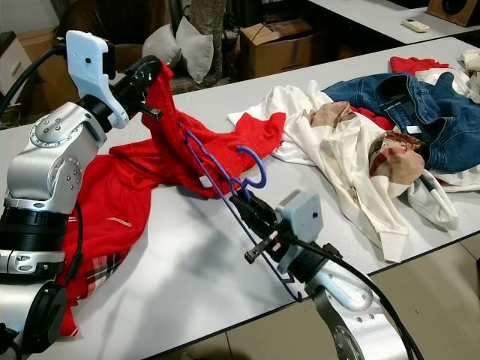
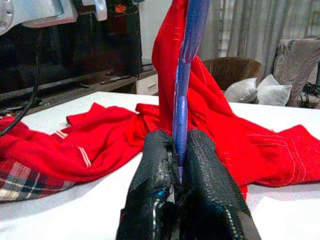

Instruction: Hang hanger

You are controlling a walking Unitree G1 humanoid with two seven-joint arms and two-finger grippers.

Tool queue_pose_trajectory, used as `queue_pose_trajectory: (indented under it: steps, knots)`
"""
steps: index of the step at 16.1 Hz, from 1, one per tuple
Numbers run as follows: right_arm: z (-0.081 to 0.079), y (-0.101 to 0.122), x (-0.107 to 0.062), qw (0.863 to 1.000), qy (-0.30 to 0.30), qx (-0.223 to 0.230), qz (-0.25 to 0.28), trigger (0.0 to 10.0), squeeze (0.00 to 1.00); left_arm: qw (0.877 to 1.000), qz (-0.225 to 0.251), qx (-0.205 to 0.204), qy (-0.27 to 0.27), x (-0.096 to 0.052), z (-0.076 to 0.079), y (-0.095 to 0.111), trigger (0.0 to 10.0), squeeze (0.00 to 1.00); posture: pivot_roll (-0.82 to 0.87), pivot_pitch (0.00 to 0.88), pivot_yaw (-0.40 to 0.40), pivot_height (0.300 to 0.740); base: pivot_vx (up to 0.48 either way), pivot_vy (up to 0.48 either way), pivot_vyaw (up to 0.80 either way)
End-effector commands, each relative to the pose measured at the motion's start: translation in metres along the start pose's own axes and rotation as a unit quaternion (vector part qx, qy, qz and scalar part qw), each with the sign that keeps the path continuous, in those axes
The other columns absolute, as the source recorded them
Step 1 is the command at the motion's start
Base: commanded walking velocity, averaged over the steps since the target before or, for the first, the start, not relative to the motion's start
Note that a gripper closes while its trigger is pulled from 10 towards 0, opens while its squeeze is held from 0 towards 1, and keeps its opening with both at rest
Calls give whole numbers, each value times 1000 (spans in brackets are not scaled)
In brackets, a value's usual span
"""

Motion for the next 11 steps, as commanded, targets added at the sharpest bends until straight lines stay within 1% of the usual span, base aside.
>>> queue_pose_trajectory:
  steps: [1,2,4,6,7,9,10,11]
  knots:
    - [-5,5,-1,1000,12,-10,10,10000,0,1000,3,4,14,-2,-7,5,0,0,-111,0,135,740,0,0,0]
    - [-6,8,-3,1000,13,-18,12,10000,0,1000,0,3,20,-2,-10,4,0,0,-112,0,137,740,0,0,0]
    - [-10,12,-10,999,24,-32,7,10000,0,999,-8,-3,50,-3,-21,0,0,0,-112,0,137,740,0,0,0]
    - [-14,9,-18,999,36,-36,-7,10000,0,998,-8,-7,62,-4,-26,0,0,0,-119,0,139,740,0,0,0]
    - [-13,6,-23,999,34,-35,-16,10000,0,998,-7,-8,63,-4,-28,1,0,0,-119,0,139,740,0,0,0]
    - [-8,3,-26,999,21,-36,-23,10000,0,998,-6,-7,55,-4,-26,3,0,0,-122,0,139,740,0,0,0]
    - [0,2,-26,999,-1,-35,-24,10000,0,999,-6,-4,37,-5,-21,3,0,0,-122,0,139,740,0,0,0]
    - [5,1,-26,999,-11,-35,-26,10000,0,1000,-8,-2,23,-5,-17,3,0,0,-122,0,139,740,0,0,0]
Point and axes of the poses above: a point about 5 cm out from each wrist's last joint towards the gripper, its own x axis pointing out of the wrist towards the gripper, its own y axis along the axis of the wrist's last joint, z = x × y, the point moved 6 cm from there along x, pointing out of the wrist towards the gripper, and after that the axes turned 5 degrees about x, right-handed, at the moved point
